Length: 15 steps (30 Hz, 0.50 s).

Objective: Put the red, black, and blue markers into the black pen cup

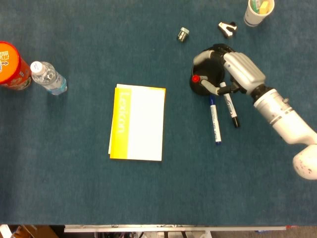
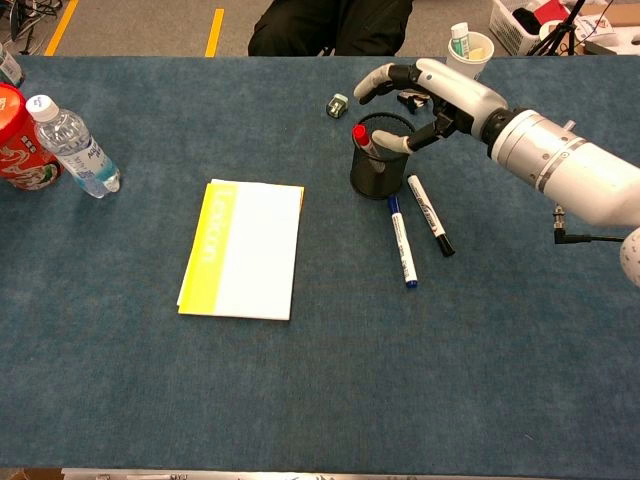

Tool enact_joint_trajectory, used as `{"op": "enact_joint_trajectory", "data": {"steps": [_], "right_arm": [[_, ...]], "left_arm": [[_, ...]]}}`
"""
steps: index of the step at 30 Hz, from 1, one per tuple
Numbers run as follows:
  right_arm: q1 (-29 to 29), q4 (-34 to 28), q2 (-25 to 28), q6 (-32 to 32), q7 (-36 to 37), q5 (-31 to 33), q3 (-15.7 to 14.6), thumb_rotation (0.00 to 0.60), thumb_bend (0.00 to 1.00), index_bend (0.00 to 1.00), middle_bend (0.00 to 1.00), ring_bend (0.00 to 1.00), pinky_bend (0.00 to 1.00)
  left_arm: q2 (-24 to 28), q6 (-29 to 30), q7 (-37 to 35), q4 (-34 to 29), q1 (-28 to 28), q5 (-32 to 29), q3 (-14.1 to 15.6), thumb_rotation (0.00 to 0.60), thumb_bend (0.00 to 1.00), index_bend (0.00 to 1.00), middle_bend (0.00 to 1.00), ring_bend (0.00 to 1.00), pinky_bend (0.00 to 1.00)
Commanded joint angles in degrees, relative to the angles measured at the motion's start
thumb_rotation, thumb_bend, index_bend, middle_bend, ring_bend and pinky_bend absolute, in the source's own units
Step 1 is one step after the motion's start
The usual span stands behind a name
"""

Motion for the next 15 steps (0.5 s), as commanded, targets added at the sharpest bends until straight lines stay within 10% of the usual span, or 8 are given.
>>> {"op": "enact_joint_trajectory", "data": {"steps": [1, 9, 15], "right_arm": [[-0.40, -0.36, 0.87, 1.08, 0.26, -0.97, -0.28, 0.600, 0.42, 0.10, 0.22, 0.12, 0.06], [-3.21, -4.72, 6.42, 9.31, -2.87, -9.61, -3.64, 0.600, 0.42, 0.07, 0.20, 0.09, 0.04], [-5.31, -9.68, 13.72, 15.08, -8.33, -20.11, -9.56, 0.600, 0.42, 0.28, 0.30, 0.13, 0.12]], "left_arm": [[-0.02, -0.08, 0.07, -0.07, -0.02, 0.00, 0.03, 0.600, 0.48, 0.17, 0.21, 0.20, 0.20], [0.15, 0.47, 0.08, -0.14, 0.00, 0.54, -0.07, 0.600, 0.48, 0.17, 0.21, 0.20, 0.20], [-0.05, 0.30, 0.09, -0.22, -0.14, 0.90, 0.05, 0.600, 0.48, 0.17, 0.21, 0.20, 0.20]]}}
